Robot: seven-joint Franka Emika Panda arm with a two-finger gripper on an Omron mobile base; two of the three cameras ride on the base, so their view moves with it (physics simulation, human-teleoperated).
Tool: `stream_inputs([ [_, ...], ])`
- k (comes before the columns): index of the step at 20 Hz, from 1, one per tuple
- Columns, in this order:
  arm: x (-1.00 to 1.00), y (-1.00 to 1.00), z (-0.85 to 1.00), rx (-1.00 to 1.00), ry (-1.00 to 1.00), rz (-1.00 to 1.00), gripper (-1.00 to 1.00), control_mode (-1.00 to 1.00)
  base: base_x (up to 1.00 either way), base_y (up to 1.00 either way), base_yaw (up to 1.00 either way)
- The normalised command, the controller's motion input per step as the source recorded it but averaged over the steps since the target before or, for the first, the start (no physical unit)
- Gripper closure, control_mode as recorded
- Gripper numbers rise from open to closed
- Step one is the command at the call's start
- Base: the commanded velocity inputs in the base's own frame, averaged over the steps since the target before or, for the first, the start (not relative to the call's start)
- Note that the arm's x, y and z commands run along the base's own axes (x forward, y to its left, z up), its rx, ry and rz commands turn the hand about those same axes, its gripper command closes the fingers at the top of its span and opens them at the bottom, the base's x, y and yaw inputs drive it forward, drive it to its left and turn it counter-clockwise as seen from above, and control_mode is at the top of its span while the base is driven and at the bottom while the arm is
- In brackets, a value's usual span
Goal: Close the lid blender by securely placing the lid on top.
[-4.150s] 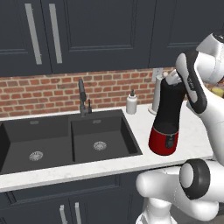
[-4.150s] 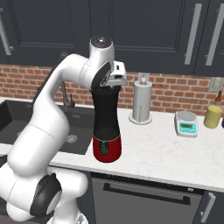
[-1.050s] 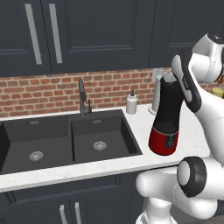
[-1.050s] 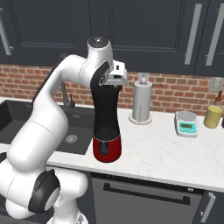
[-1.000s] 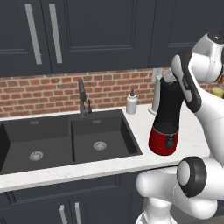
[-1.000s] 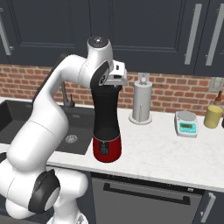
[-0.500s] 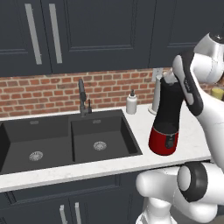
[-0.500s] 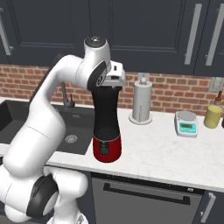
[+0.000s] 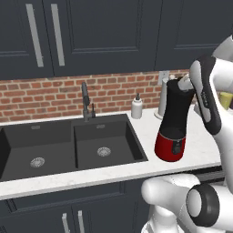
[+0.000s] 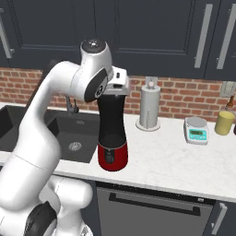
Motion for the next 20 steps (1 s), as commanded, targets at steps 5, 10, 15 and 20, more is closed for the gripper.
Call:
stream_inputs([
  [5,-0.49,0.00,0.27,0.00,-0.15,0.00,-1.00,-1.00,0.00,0.00,0.00],
  [10,-0.37,-0.24,0.14,0.01,-0.16,0.00,-1.00,-1.00,0.00,0.00,0.00],
  [15,-0.32,-0.47,0.00,0.07,-0.08,0.00,-1.00,-1.00,0.00,0.00,0.00],
  [20,-0.06,-0.35,0.00,0.05,-0.01,0.00,-1.00,-1.00,0.00,0.00,0.00],
])
